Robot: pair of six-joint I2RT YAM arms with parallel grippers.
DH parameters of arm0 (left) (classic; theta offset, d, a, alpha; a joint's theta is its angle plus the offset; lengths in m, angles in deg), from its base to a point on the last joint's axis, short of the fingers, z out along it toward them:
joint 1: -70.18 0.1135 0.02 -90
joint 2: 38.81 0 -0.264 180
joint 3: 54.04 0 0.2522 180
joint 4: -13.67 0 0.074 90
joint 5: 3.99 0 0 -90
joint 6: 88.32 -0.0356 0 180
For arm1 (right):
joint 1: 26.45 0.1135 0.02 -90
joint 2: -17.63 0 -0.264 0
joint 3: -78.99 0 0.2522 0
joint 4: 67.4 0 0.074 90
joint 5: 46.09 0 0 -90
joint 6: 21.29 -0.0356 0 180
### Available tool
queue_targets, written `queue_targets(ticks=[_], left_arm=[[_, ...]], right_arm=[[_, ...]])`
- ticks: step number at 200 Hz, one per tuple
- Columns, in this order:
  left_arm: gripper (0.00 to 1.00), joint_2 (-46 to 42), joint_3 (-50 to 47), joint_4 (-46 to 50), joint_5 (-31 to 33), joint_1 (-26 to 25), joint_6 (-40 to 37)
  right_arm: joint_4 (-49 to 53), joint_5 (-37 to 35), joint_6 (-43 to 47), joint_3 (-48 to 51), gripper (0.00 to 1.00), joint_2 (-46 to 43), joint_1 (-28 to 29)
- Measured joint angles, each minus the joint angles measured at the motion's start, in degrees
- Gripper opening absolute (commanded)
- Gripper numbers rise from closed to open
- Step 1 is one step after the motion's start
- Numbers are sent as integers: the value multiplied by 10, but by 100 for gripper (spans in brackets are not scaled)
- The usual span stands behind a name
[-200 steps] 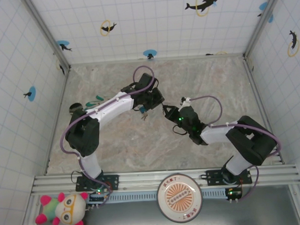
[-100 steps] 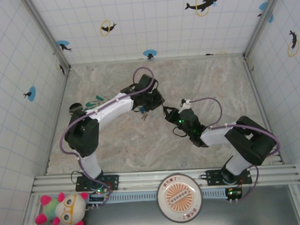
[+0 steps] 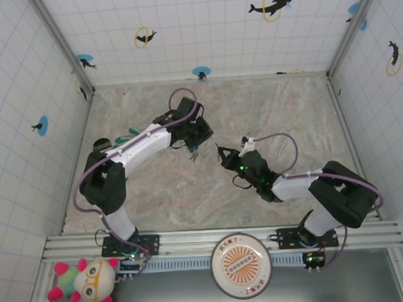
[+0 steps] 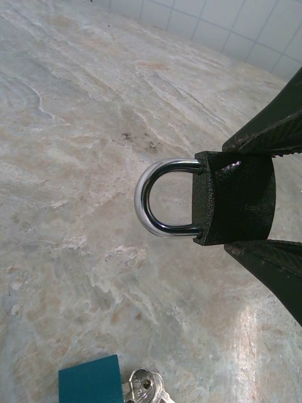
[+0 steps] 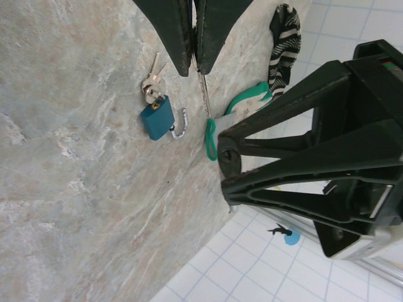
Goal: Unlock with the key
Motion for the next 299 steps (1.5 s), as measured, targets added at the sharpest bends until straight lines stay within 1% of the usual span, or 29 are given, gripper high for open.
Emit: queue_targets(ticks=[103,176,299], left_arm=[[0,0,-2,0,-5,0,0],[0,0,-2,0,-13,-6,0],[0,0,-2,0,-13,-14,0]], right_arm=[[15,14,9,-31,0,27,-1],[25,15,14,-50,0,35,-12],[41,13,17,-51,0,36,-17]])
